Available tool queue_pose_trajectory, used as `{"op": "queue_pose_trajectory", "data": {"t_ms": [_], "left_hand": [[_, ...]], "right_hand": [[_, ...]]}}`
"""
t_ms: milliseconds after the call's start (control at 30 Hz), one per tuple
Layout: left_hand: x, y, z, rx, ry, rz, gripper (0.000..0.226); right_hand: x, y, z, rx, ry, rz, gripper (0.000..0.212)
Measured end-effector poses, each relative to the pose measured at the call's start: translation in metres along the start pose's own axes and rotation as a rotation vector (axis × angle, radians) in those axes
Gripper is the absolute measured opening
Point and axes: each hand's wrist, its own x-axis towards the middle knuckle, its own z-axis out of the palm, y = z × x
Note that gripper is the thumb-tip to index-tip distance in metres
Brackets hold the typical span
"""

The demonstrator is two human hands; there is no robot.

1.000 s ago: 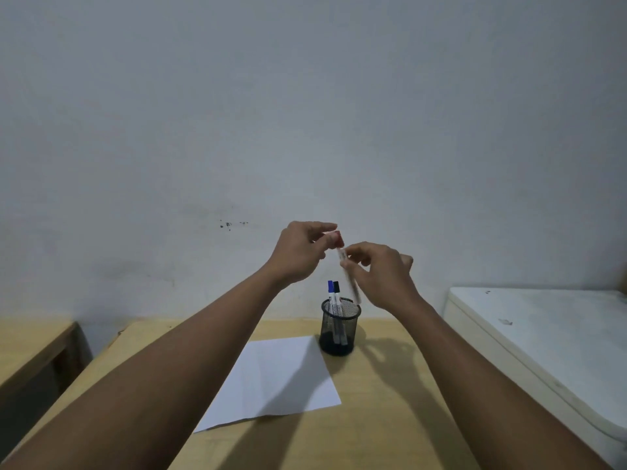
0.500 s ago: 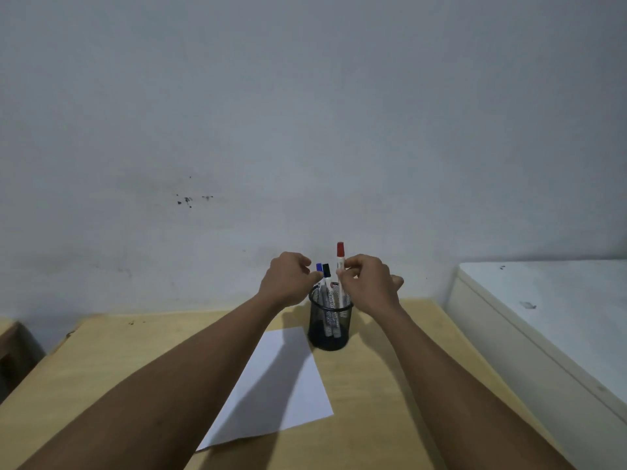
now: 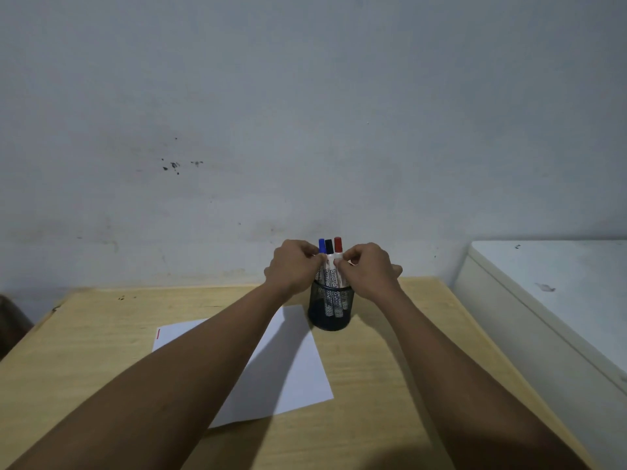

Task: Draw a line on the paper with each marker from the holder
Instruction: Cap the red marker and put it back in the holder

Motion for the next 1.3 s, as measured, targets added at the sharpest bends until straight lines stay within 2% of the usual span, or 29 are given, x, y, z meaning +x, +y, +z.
{"op": "queue_pose_trajectory", "data": {"t_ms": [67, 200, 300, 500, 667, 767, 933, 1067, 1200, 1300], "left_hand": [[0.0, 0.001, 0.0, -0.001, -0.005, 0.009, 0.041], [0.003, 0.001, 0.001, 0.012, 0.0, 0.019, 0.023], [0.004, 0.001, 0.001, 0.003, 0.009, 0.018, 0.021], [0.004, 0.003, -0.002, -0.038, 0.031, 0.027, 0.025], [-0.009, 0.02, -0.025, -0.074, 0.105, 0.098, 0.027], [-0.024, 0.041, -0.057, -0.151, 0.171, 0.151, 0.031], [-0.06, 0.07, -0.124, -0.414, 0.244, 0.167, 0.028], [-0.094, 0.081, -0.172, -0.556, 0.253, 0.104, 0.026], [-0.125, 0.083, -0.204, -0.551, 0.152, 0.099, 0.026], [-0.143, 0.086, -0.214, -0.479, 0.132, 0.186, 0.026]], "right_hand": [[0.001, -0.002, -0.002, -0.019, -0.011, -0.013, 0.02], [0.004, -0.008, -0.004, -0.116, -0.055, -0.039, 0.023], [0.004, -0.009, -0.005, -0.116, -0.046, -0.036, 0.023], [0.002, -0.01, -0.005, -0.052, 0.006, -0.031, 0.041], [-0.01, -0.023, -0.023, -0.004, 0.105, -0.086, 0.038], [-0.023, -0.043, -0.039, 0.091, 0.12, -0.171, 0.033], [-0.053, -0.084, -0.058, 0.336, -0.197, -0.247, 0.05], [-0.083, -0.12, -0.075, 0.701, -0.203, -0.293, 0.006], [-0.107, -0.158, -0.089, 1.152, -0.31, -0.128, 0.003], [-0.12, -0.183, -0.089, 1.171, -0.347, -0.132, 0.003]]}}
